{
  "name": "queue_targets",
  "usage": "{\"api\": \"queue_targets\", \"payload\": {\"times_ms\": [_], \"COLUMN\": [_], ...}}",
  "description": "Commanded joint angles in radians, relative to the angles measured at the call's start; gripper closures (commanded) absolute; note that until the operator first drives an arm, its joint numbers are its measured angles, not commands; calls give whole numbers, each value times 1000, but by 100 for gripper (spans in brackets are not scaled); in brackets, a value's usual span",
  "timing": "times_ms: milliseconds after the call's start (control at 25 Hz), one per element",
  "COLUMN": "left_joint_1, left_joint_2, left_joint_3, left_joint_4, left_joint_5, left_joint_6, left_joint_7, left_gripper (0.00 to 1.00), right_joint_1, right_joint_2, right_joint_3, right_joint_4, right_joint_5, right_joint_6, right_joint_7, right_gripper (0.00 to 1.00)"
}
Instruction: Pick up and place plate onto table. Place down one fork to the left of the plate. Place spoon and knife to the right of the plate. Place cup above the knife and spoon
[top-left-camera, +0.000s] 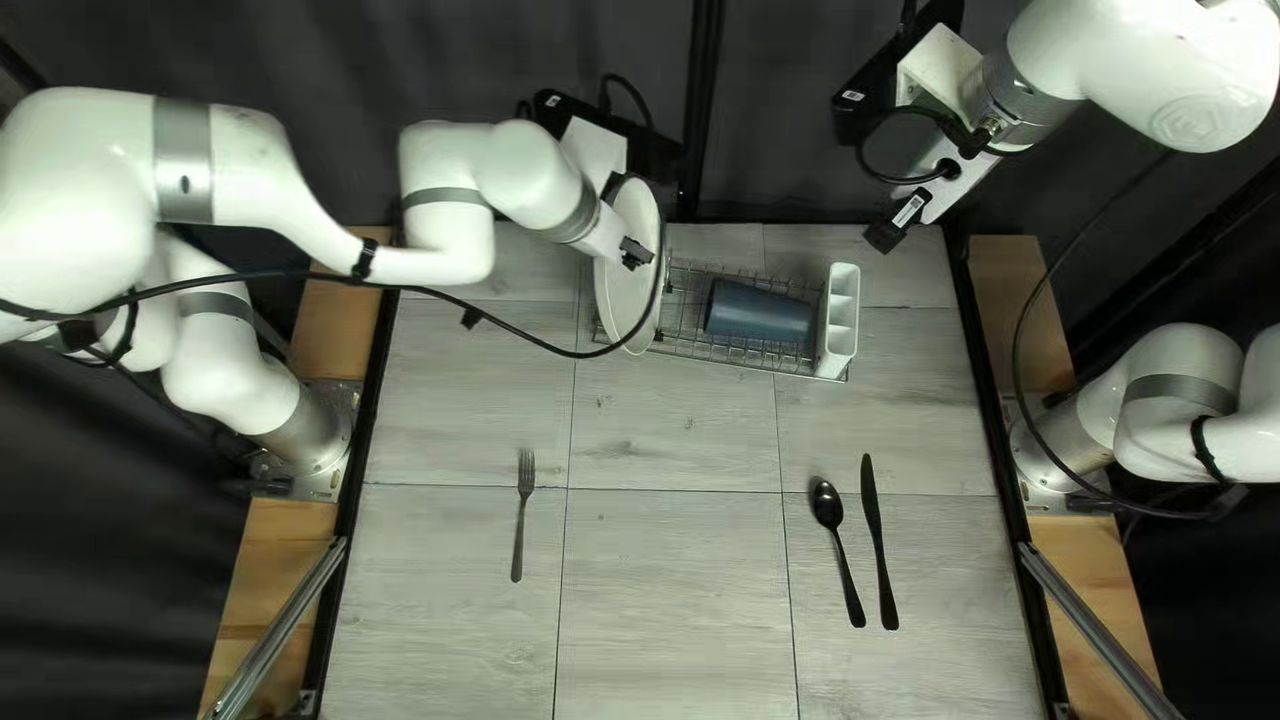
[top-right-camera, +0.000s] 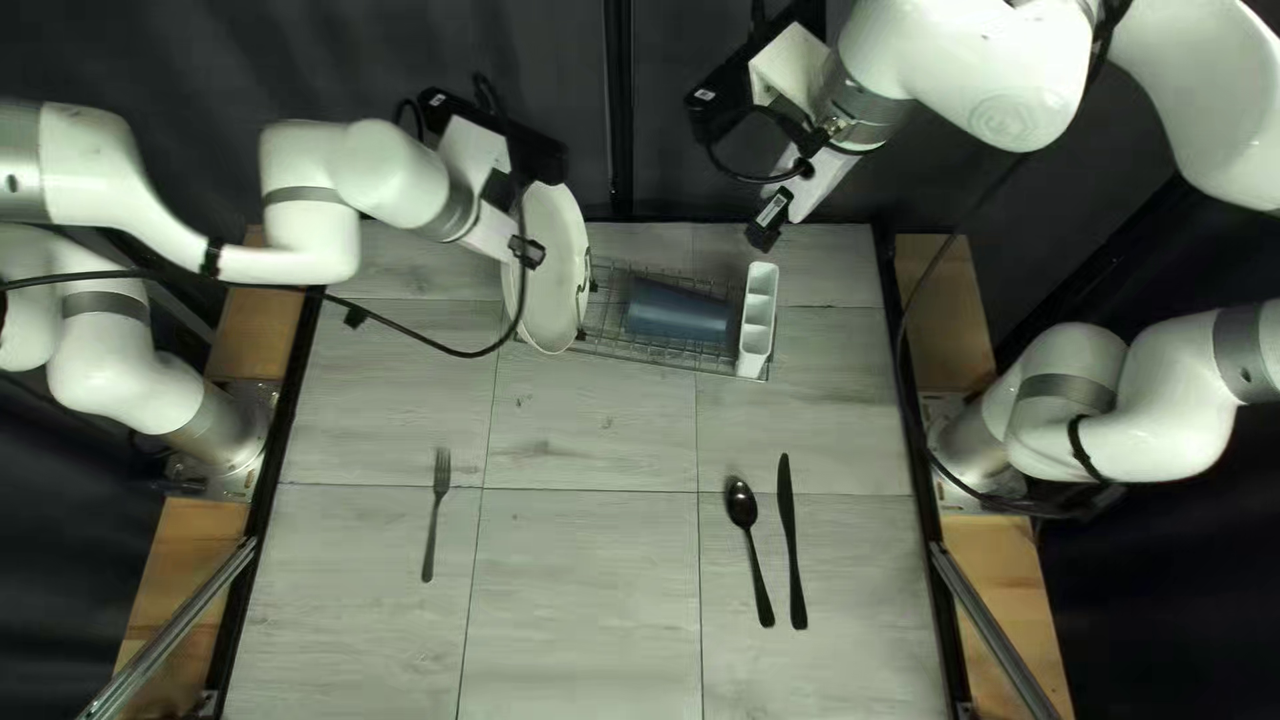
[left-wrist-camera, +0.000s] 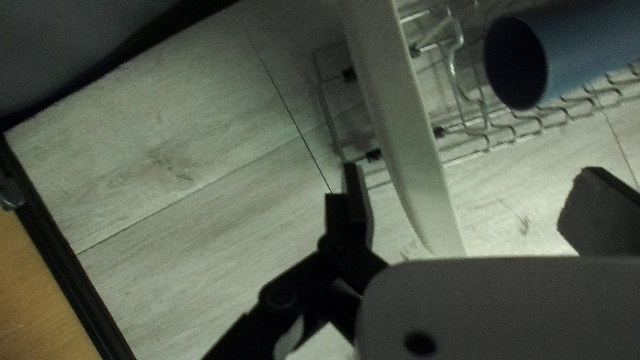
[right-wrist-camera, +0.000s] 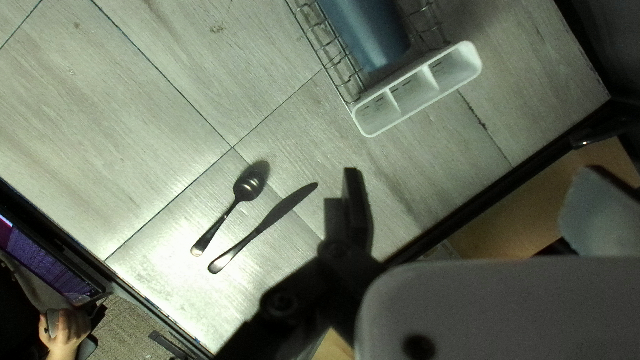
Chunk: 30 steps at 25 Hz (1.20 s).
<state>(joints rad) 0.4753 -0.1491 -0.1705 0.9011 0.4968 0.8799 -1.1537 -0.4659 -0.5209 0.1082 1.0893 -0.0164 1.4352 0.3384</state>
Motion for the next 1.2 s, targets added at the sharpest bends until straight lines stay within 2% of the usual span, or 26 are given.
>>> {"api": "queue_targets", "payload": {"times_ms": [40,80,120,160,200,240,280,840,1200], "left_joint_1": [2,1,0,0,-1,-1,-2,-19,-30], "left_joint_2": [10,10,13,19,22,21,16,-53,-192], "left_joint_3": [-19,-24,-26,-32,-34,-35,-36,-56,-67], "left_joint_4": [14,20,23,29,31,31,29,22,56], "left_joint_5": [47,56,62,73,76,77,78,67,49], "left_joint_6": [63,82,89,101,106,109,115,166,295], "left_joint_7": [-55,-67,-74,-88,-94,-95,-97,-107,-69], "left_gripper": [0,0,5,18,45,94,99,99,99], "right_joint_1": [0,0,0,0,0,0,0,0,0], "right_joint_2": [0,0,0,0,0,0,0,0,0], "right_joint_3": [0,0,0,0,0,0,0,0,0], "right_joint_4": [0,0,0,0,0,0,0,0,0], "right_joint_5": [0,0,0,0,0,0,0,0,0], "right_joint_6": [0,0,0,0,0,0,0,0,0], "right_joint_7": [0,0,0,0,0,0,0,0,0], "right_gripper": [0,0,0,0,0,0,0,0,0]}}
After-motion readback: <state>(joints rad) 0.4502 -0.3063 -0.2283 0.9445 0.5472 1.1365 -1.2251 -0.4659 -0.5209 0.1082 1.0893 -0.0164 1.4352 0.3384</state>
